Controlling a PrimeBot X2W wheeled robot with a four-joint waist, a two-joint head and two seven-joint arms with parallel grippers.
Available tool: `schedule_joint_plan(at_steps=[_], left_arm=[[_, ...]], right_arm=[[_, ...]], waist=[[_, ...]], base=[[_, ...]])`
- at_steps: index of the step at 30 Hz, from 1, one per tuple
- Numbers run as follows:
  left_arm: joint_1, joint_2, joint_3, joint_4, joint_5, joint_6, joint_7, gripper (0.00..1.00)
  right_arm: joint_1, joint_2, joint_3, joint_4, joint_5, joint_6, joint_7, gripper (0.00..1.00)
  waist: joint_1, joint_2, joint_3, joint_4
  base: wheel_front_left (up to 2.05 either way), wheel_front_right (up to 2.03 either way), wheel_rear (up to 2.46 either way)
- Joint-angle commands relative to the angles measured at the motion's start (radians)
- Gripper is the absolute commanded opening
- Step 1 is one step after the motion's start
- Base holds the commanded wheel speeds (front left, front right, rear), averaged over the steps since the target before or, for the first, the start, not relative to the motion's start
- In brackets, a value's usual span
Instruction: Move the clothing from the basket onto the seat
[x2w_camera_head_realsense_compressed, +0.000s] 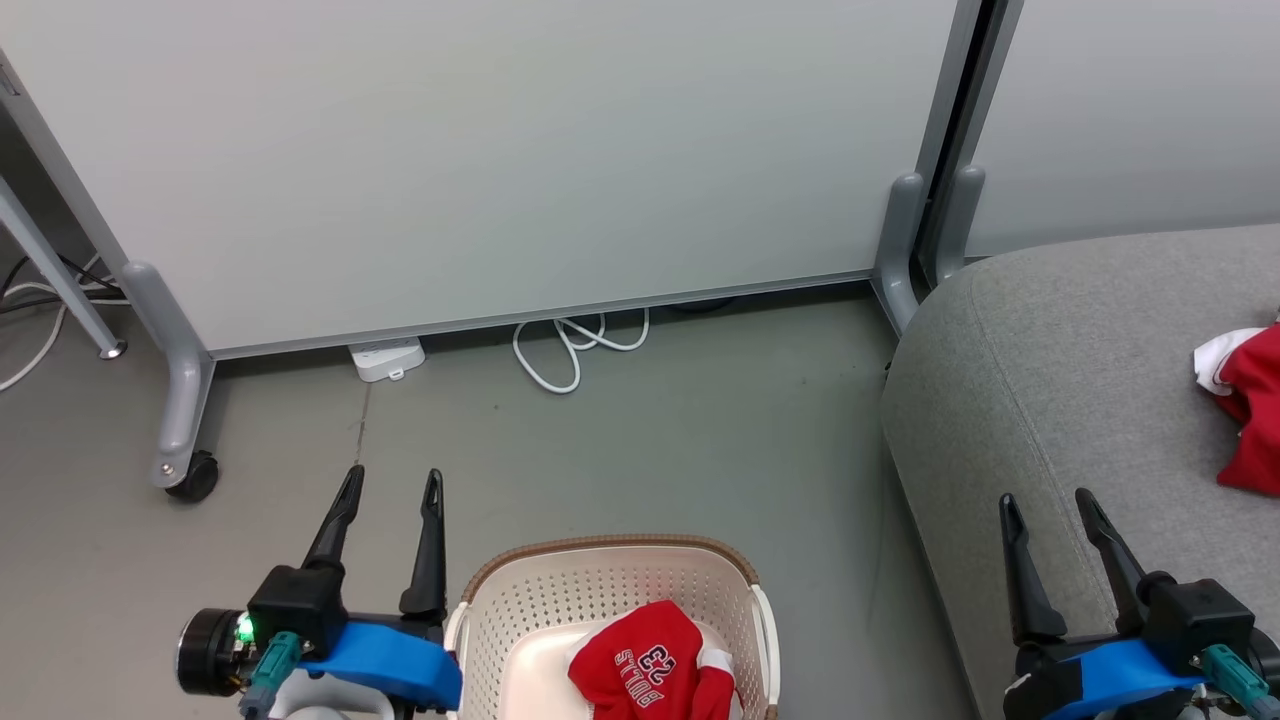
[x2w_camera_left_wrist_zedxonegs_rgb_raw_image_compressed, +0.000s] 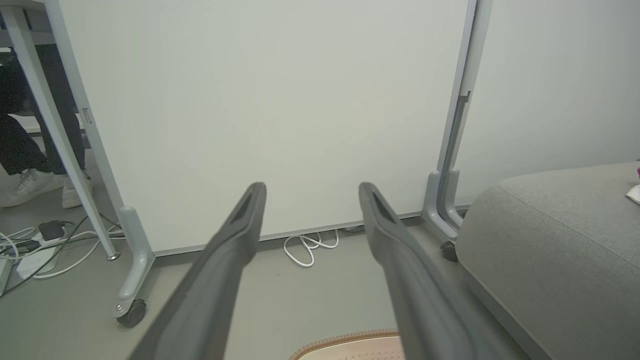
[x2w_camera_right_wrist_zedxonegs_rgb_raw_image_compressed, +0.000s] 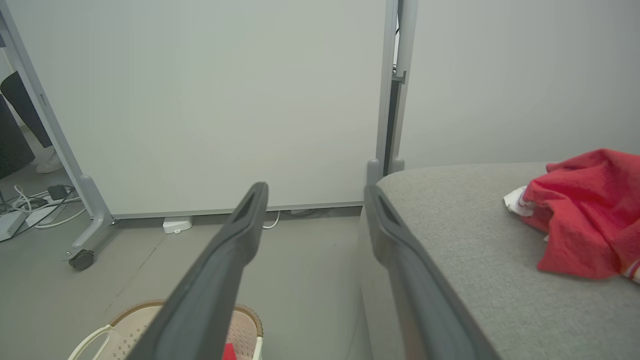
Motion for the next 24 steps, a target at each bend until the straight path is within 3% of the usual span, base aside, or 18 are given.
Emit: schedule_joint_plan(at_steps=[1, 9, 24], left_arm=[[-0.019, -0.002, -0.008, 0.003, 0.005, -0.005, -0.004, 1.0], [-0.115, 0.005, -0.128, 0.06, 0.005, -0.009, -0.004, 1.0], [-0.431, 0.086, -0.448, 0.351, -0.091, -0.006, -0.004, 1.0]], right_arm=[[-0.004, 0.004, 0.002, -0.002, -0.002, 0.0, -0.004, 1.0], [-0.055, -0.005, 0.012, -0.018, -0.009, 0.0, -0.004, 1.0], [-0.266, -0.03, 0.027, -0.076, -0.009, 0.0, -0.004, 1.0]], waist=[[0.0001, -0.0001, 0.003, -0.001], [0.0001, -0.0001, 0.062, -0.039], [0.0001, -0.0001, 0.365, -0.177]], base=[[0.0, 0.0, 0.0], [0.0, 0.0, 0.0], [0.0, 0.0, 0.0]])
